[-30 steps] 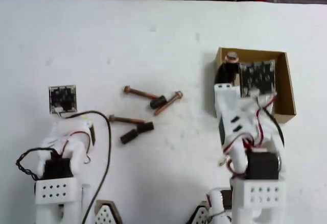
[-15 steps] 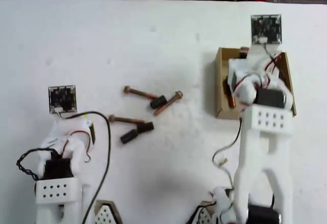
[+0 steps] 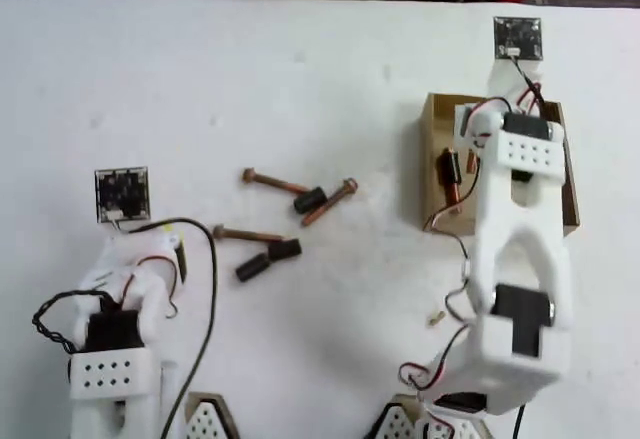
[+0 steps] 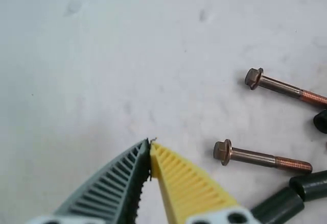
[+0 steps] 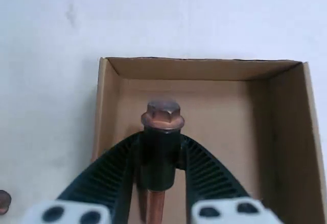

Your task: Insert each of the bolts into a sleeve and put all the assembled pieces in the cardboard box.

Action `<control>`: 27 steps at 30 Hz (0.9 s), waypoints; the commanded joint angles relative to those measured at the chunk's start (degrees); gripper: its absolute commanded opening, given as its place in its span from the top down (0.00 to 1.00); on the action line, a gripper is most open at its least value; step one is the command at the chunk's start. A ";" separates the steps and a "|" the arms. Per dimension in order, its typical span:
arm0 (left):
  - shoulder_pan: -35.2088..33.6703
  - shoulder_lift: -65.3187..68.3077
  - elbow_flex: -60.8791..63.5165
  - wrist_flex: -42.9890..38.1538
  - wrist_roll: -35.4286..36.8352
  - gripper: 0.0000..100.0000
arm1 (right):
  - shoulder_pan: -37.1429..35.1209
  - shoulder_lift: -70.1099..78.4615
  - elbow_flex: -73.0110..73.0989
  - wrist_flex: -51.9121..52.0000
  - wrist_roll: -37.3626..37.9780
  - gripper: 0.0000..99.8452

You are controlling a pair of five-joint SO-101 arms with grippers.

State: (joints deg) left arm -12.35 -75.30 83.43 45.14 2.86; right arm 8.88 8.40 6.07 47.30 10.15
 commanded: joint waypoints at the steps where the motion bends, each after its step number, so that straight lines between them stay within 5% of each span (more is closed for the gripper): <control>1: -0.40 -0.66 -0.09 -1.41 -0.62 0.98 | 0.57 4.00 -6.33 0.31 0.00 0.98; 13: -0.40 -0.66 -0.09 -1.41 -0.62 0.98 | 3.12 16.57 -13.71 0.31 2.90 0.98; 23: -0.40 -0.66 -0.09 -1.41 -0.62 0.98 | 1.01 18.77 -13.89 7.25 12.92 0.98; 27: -0.40 -0.66 0.18 -1.41 -0.62 0.98 | 0.48 18.77 -13.89 8.04 12.57 0.91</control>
State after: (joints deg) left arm -12.35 -75.30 83.43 45.14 2.86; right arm 10.46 28.35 -4.75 54.86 22.02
